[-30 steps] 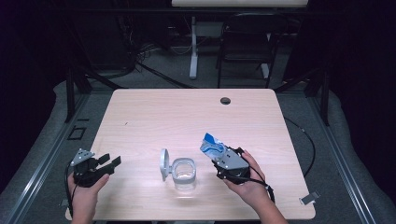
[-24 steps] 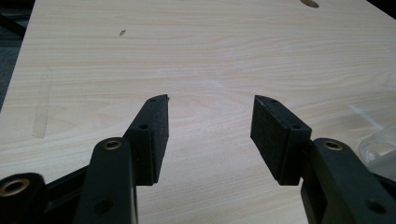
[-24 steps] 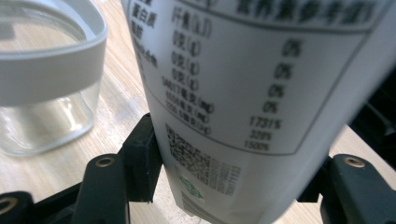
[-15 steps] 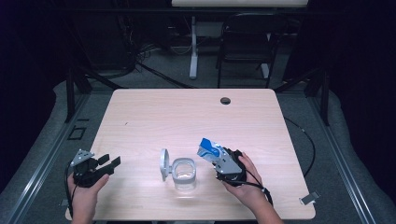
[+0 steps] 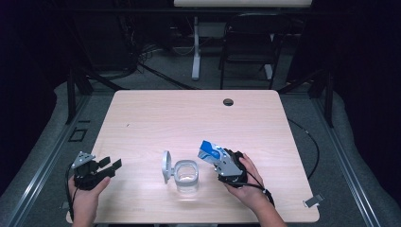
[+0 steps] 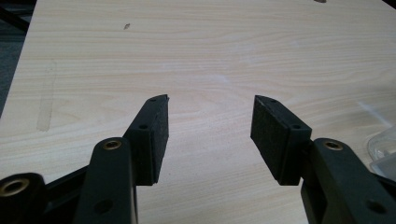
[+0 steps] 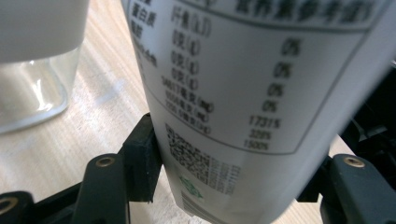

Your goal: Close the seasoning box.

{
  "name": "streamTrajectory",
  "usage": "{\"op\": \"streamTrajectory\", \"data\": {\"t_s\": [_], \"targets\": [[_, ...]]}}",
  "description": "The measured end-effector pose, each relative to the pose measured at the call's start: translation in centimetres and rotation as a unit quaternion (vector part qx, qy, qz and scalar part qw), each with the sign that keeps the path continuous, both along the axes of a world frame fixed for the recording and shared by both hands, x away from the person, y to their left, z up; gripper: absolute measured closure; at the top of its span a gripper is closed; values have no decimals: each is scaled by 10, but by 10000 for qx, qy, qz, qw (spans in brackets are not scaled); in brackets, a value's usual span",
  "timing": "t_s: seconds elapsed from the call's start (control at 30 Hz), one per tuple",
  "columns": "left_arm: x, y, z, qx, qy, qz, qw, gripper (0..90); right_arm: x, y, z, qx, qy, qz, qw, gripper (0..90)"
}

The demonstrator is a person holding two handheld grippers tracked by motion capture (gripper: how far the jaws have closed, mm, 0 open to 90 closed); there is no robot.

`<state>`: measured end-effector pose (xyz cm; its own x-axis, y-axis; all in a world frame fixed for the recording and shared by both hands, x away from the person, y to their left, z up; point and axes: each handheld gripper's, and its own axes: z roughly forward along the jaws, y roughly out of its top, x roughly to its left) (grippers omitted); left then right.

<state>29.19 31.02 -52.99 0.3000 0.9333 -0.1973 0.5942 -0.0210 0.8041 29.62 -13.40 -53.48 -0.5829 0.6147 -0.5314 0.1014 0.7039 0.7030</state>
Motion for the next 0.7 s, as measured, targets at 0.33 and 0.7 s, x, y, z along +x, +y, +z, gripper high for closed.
{"op": "streamTrajectory", "data": {"t_s": [0.33, 0.7], "targets": [[0, -2, 1, 45, 0, -71, 10000, 470, -7, 1, -5, -122, 48, -6, 9999, 391], [0, 0, 0, 1, 22, -41, 10000, 470, -13, 9, -9, -362, -110, 67, 9993, 392]]}}
